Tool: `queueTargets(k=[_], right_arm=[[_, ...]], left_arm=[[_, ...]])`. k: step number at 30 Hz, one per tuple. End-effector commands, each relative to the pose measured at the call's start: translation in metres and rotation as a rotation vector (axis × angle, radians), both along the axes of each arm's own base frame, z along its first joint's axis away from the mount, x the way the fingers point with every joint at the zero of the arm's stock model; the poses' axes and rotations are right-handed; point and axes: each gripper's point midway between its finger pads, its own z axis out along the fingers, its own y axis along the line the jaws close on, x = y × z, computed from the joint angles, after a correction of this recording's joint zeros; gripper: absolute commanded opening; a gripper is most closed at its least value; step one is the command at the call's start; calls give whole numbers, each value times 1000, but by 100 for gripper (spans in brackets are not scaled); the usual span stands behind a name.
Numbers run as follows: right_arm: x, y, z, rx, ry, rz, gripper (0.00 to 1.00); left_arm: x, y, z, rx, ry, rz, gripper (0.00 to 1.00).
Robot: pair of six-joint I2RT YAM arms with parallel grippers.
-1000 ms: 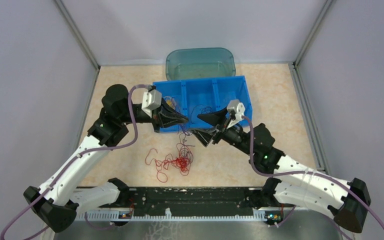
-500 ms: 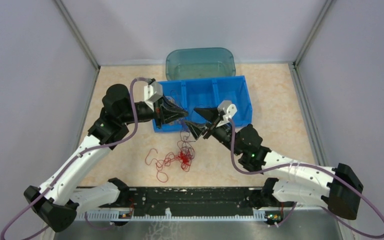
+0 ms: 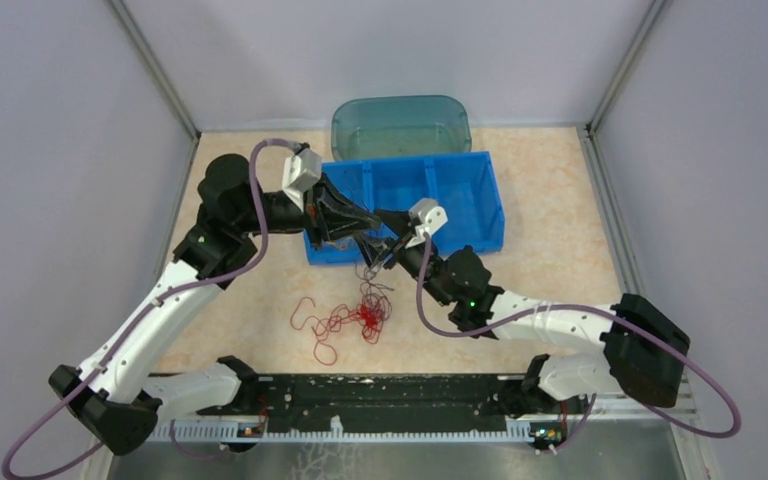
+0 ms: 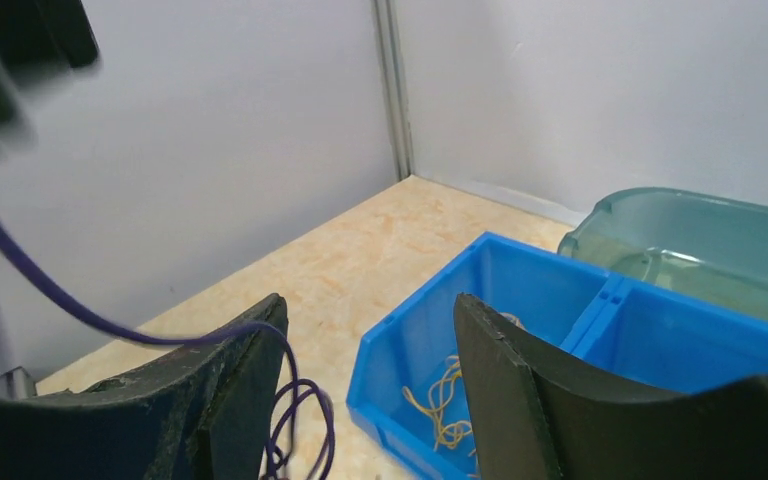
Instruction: Untangle the cables
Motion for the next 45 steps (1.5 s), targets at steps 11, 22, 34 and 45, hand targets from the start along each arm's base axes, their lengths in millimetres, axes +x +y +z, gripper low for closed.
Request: queueTargets(k=[11, 22, 34, 45], right_arm=[[-18, 11, -54, 106, 172, 119, 55], [-29, -16, -98, 78, 272, 95, 52], [-18, -81, -61, 65, 263, 2, 71], [-50, -86, 29, 98, 65, 148, 76]], left_arm=[[-22, 3, 124, -162, -263, -91, 0], [-11, 7, 166, -200, -420, -9, 0], [10, 32, 261, -325, -794, 265, 0], [5, 33, 268, -327, -845, 249, 0]])
